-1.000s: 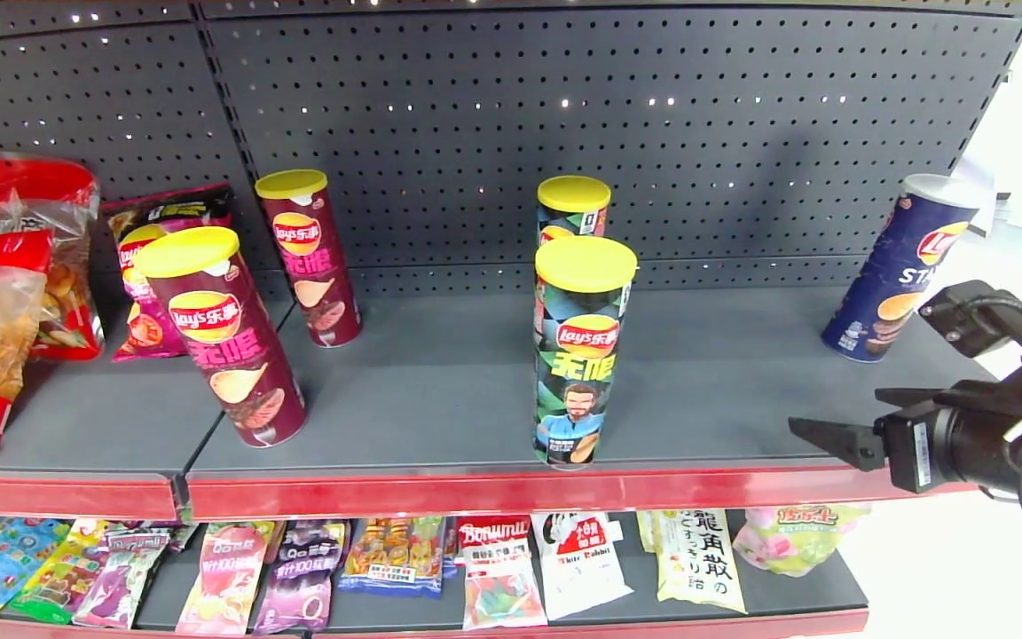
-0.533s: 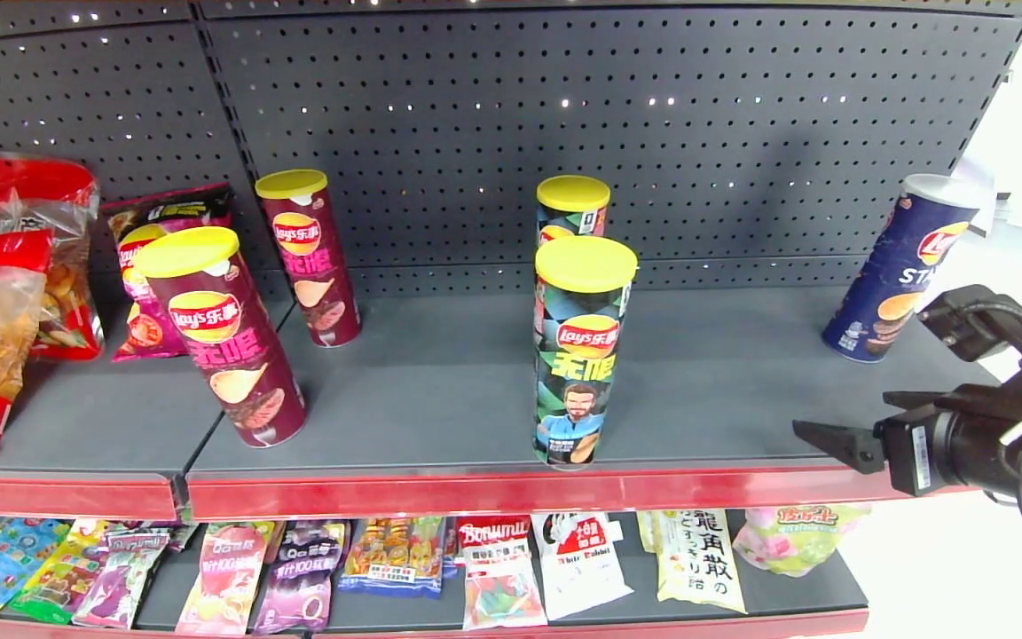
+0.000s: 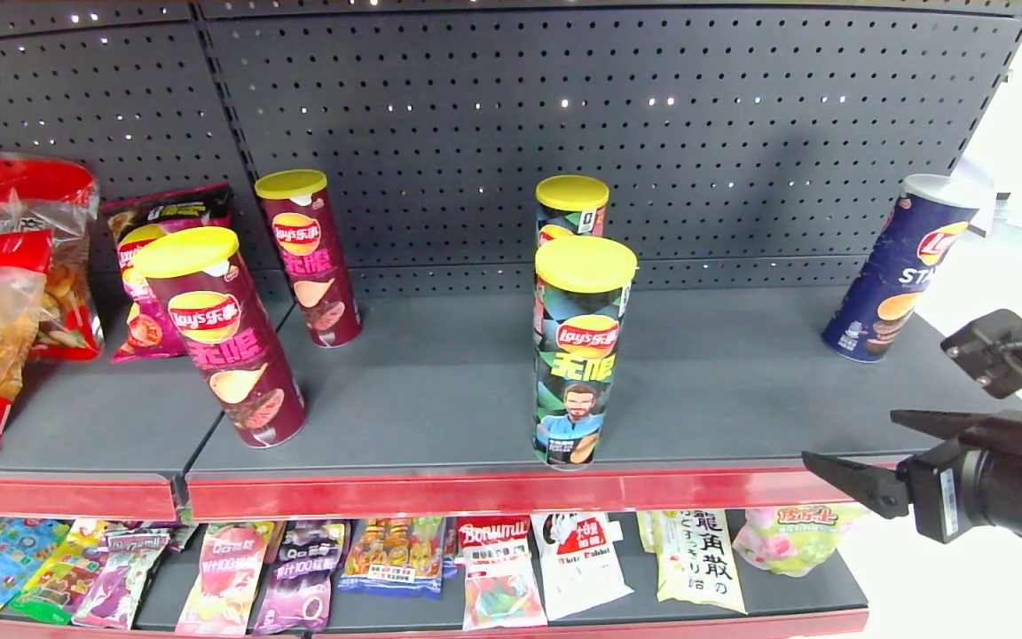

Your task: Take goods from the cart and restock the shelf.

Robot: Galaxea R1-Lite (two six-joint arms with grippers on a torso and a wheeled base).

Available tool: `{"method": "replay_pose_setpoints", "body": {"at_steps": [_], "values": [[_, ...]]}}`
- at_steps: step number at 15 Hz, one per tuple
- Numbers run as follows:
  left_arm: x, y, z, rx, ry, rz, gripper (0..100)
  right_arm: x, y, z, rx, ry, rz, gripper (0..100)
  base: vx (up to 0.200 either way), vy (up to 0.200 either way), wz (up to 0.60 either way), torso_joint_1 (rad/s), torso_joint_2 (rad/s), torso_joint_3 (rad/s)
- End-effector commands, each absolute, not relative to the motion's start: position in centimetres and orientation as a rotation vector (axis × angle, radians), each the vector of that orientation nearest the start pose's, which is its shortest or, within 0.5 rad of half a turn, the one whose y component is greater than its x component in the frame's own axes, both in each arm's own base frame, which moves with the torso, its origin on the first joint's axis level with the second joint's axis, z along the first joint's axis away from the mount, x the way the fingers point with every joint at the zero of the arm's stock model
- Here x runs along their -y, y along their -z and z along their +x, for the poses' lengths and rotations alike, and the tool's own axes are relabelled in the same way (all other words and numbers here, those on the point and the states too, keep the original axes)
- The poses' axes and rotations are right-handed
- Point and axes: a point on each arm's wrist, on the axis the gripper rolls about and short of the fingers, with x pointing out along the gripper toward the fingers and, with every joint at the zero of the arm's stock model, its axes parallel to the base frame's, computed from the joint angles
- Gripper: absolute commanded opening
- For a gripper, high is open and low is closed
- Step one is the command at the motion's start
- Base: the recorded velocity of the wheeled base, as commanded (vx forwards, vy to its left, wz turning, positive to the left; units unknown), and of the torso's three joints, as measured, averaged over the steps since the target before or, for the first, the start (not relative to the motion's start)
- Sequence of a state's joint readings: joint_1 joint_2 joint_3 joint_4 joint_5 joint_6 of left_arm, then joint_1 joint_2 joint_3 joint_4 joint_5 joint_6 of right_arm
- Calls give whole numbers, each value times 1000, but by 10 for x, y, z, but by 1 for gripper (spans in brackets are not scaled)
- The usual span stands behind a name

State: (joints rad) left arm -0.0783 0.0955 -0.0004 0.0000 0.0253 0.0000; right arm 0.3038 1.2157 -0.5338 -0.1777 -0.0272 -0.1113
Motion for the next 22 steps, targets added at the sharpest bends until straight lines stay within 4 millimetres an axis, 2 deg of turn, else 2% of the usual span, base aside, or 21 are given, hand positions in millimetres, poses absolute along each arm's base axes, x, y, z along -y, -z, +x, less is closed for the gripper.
{"method": "replay_pose_setpoints", "body": {"at_steps": [1,3,6,11,16,22], "values": [[-2,-77,-15,-98,52,5,100,-51,-181,157,-474,-308,-194,100,0,0,0,0,0,0],[-2,-77,-15,-98,52,5,100,-62,-183,159,-463,-356,-191,100,0,0,0,0,0,0],[-2,-77,-15,-98,52,5,100,-80,-181,175,-477,-402,-194,100,0,0,0,0,0,0],[-2,-78,-15,-97,52,5,100,-113,-190,217,-484,-368,-153,100,0,0,0,0,0,0],[-2,-77,-15,-98,52,5,100,-132,-167,217,-565,-404,-199,100,0,0,0,0,0,0],[-2,-77,-15,-97,52,5,100,-155,-155,222,-560,-430,-213,100,0,0,0,0,0,0]]}}
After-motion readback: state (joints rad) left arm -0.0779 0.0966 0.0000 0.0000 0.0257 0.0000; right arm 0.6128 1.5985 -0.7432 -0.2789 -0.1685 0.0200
